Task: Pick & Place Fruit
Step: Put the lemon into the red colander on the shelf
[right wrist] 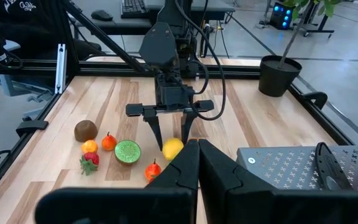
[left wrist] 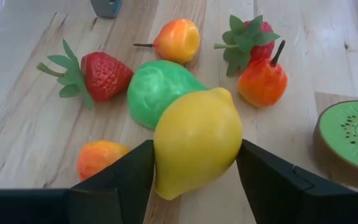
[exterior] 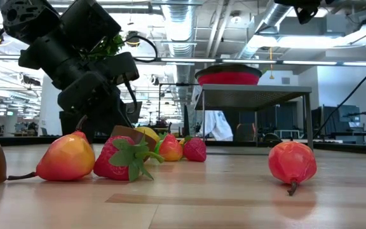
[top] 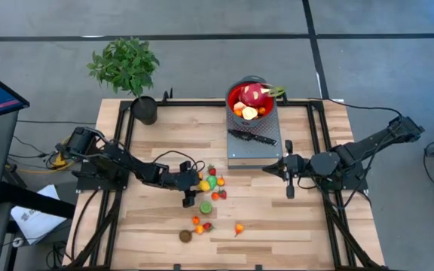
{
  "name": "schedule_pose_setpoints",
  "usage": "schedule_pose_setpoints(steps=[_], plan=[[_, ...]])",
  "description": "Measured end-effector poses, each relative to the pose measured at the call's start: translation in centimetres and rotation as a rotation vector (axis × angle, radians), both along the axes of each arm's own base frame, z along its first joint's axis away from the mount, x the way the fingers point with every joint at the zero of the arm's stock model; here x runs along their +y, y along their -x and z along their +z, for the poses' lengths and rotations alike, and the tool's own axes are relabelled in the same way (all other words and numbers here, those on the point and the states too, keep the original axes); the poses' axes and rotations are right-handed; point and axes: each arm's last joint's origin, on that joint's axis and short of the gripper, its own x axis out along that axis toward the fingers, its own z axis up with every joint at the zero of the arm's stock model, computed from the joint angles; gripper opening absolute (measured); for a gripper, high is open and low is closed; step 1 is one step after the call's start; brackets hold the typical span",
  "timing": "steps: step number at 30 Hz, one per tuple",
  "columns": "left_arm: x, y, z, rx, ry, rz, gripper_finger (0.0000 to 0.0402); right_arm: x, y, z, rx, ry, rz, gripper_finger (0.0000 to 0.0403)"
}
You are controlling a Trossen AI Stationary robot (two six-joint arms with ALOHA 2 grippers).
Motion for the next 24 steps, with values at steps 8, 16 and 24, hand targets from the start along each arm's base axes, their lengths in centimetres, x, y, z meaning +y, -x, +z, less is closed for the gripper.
schedule_pose_setpoints(steps=[8,16,24], plan=[[-0.01,-0.04,0.07,-0.008,0.005,0.003,0.0229,0.01,0.00,0.00,0.000,-0.001,0.001,0.0000],[-0.05,-0.21,0.25,-0.034,0.027,0.018,0.0225,0.02,0.00,0.00,0.000,-0.019,0.001,0.0000],[-0.08,-0.34,0.40,-0.055,0.033,0.018,0.0219,0.02,0.00,0.00,0.000,-0.019,0.001,0.0000]])
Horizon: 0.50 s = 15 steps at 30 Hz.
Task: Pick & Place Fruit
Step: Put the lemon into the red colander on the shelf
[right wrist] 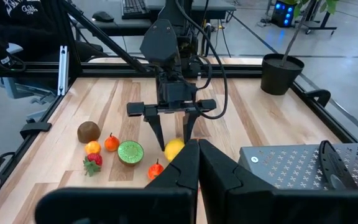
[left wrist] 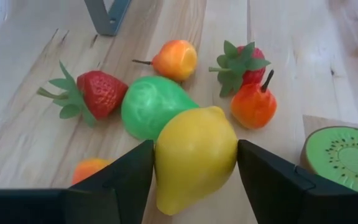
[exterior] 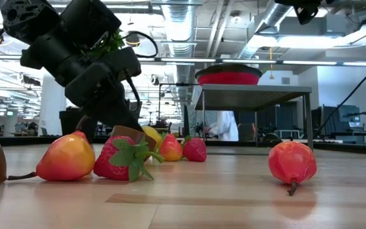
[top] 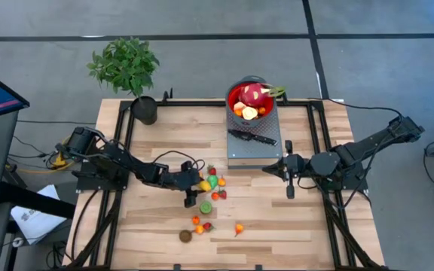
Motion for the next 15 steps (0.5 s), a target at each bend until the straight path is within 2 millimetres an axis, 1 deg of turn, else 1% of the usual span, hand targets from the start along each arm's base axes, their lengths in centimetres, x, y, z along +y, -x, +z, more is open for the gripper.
schedule_pose_setpoints(steps=[5,15], plan=[[-0.01,-0.03,0.03,-0.005,0.007,0.004,0.0219,0.00,0.00,0.00,0.000,0.000,0.000,0.0000],[0.02,-0.03,0.05,-0.019,0.090,0.083,0.0218,-0.01,0.01,-0.04,0.004,0.002,-0.001,0.0000]])
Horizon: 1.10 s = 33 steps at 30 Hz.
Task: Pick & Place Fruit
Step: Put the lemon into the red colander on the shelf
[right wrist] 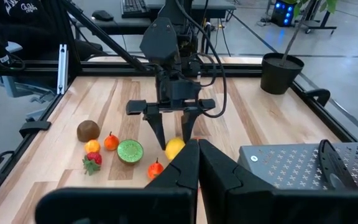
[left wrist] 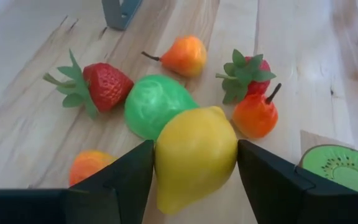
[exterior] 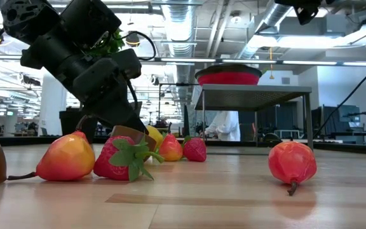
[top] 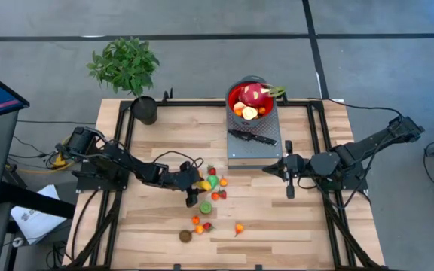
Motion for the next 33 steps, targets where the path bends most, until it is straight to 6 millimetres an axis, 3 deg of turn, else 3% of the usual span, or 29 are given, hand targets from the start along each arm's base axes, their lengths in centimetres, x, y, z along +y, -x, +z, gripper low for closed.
schedule_pose_setpoints(steps=[24,28,33], plan=[[0.0,-0.3,0.4,-0.052,0.015,0.012,0.0218,0.0,0.1,-0.3,0.032,0.015,0.000,0.0000],[0.1,-0.3,1.6,-0.099,0.025,0.018,0.0218,0.0,0.1,-0.3,0.030,0.010,-0.002,0.0000],[1.0,0.2,4.9,-0.228,0.026,0.075,0.0218,-0.1,0.3,-0.2,0.024,-0.019,-0.008,0.0000]])
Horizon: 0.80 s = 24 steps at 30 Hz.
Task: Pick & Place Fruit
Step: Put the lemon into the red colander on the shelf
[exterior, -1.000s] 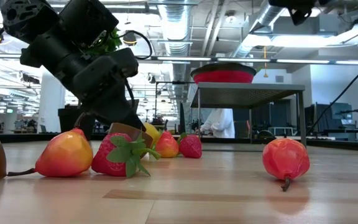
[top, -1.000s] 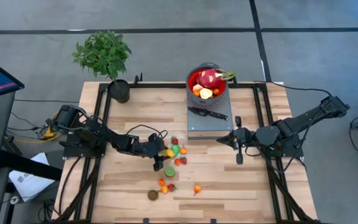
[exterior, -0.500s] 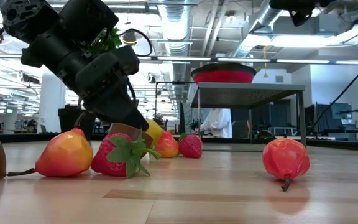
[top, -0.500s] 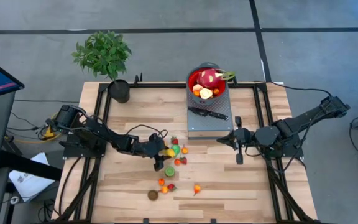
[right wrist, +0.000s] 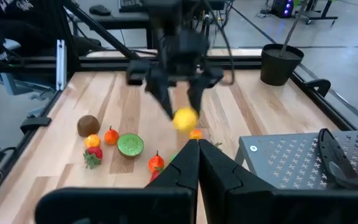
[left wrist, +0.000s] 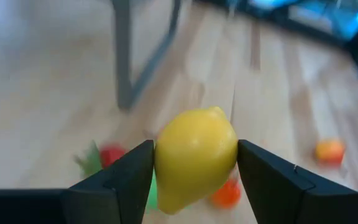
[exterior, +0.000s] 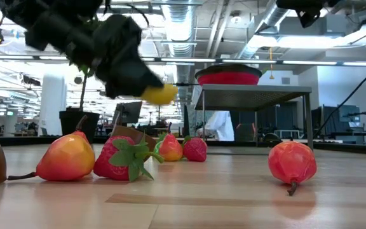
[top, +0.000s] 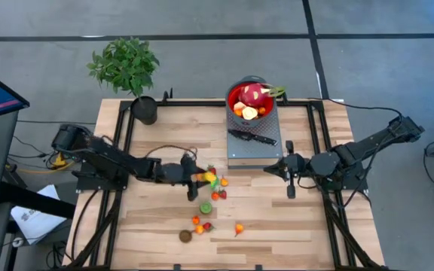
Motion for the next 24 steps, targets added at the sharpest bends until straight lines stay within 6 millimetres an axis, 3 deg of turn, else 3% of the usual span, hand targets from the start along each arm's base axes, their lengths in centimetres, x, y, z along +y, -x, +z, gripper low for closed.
schedule_pose_setpoints(steps=[13,24], plan=[[5.2,2.1,9.5,-0.414,-0.080,0.219,0.0218,-1.0,1.3,0.9,-0.037,0.042,-0.007,0.0000],[9.3,-0.4,13.0,-0.464,-0.192,0.349,0.0201,-2.7,0.8,0.8,0.003,0.230,-0.058,0.0000]])
